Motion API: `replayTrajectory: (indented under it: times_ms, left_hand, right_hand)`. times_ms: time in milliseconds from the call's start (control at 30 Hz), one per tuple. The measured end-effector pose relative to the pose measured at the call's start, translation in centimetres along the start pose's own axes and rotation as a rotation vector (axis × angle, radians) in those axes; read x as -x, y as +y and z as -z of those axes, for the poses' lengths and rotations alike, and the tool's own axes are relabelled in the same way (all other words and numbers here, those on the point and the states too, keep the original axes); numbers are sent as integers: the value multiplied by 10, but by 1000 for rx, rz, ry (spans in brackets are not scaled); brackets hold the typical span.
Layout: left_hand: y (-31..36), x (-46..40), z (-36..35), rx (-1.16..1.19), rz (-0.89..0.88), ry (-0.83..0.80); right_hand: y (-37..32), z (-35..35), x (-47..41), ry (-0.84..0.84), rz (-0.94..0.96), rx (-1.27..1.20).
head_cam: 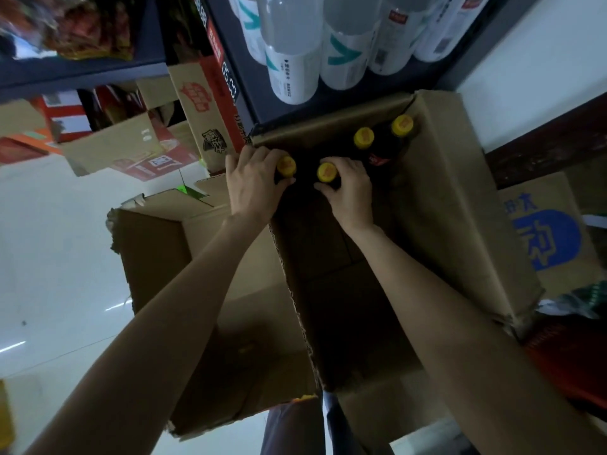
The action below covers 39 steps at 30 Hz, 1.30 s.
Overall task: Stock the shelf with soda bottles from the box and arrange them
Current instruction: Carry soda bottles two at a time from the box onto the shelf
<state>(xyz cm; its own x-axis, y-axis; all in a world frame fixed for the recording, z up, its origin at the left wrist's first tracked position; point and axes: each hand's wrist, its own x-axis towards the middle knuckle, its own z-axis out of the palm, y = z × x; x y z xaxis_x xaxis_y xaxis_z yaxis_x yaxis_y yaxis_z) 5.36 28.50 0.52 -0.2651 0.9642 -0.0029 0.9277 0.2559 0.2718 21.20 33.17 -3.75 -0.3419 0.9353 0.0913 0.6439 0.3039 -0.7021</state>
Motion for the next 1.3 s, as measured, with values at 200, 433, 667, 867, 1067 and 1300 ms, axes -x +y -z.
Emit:
replayTrajectory:
  times_ms: [200,433,667,867,1067,1300]
  left_hand:
    - [6,37,34,185,-179,103]
    - [56,89,116,677,-360,1]
    - [128,143,136,1007,-450,-291]
    - [189,195,144,974,-739,-489]
    - [239,283,150,869,-1050,-621]
    - [255,438,155,771,-1309,-727]
  right_hand:
    - [-25,49,40,164,-42,-103]
    - [-92,143,121,291,-135,-334]
    - [-120,214,228,617,-447,-303]
    - [-148,249,335,912,-623,-174]
    - [-174,245,460,1100,-873,-136]
    - [-229,218,624,1258,-1022,-41]
